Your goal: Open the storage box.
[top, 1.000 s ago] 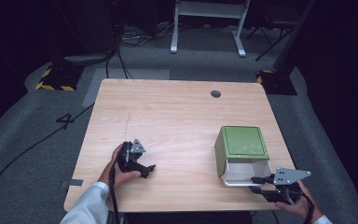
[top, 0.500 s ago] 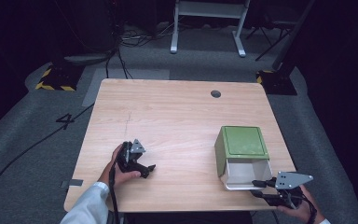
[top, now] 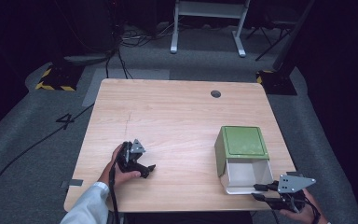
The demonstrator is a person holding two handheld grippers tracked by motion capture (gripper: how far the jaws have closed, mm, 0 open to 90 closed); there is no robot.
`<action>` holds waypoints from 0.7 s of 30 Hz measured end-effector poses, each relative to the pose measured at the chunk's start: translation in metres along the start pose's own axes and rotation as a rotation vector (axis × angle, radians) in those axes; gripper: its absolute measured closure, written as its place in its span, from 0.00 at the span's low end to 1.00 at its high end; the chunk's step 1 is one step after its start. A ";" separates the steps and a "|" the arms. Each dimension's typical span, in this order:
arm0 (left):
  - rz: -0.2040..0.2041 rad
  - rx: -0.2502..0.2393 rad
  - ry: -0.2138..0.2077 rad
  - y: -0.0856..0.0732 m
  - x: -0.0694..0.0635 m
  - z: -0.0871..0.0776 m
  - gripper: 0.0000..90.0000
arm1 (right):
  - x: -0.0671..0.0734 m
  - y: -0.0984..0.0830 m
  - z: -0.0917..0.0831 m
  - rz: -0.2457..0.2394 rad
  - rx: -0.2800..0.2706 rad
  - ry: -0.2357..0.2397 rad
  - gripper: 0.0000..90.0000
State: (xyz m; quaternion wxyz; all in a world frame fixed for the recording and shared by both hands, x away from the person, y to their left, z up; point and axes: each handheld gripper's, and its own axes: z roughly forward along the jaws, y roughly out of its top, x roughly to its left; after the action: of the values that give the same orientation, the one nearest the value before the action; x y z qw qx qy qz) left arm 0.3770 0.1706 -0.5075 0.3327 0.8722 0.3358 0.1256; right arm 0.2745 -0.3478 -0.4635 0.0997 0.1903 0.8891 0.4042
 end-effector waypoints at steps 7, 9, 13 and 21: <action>0.000 0.000 -0.001 0.000 0.000 0.000 0.00 | 0.002 -0.002 -0.001 -0.009 0.003 0.003 0.74; 0.000 0.000 -0.001 0.000 0.000 0.000 0.00 | 0.002 -0.002 -0.002 -0.004 -0.001 0.005 0.74; -0.001 0.000 0.002 0.000 0.000 0.000 0.00 | 0.003 -0.003 -0.002 -0.007 -0.001 0.013 0.74; -0.001 0.000 0.002 0.000 0.000 0.000 0.00 | 0.005 -0.004 -0.004 -0.015 -0.004 0.022 0.75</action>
State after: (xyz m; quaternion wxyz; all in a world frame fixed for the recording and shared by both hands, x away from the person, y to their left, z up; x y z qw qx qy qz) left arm 0.3768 0.1706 -0.5075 0.3325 0.8718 0.3368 0.1263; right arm 0.2673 -0.3513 -0.4642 0.0931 0.1789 0.8906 0.4076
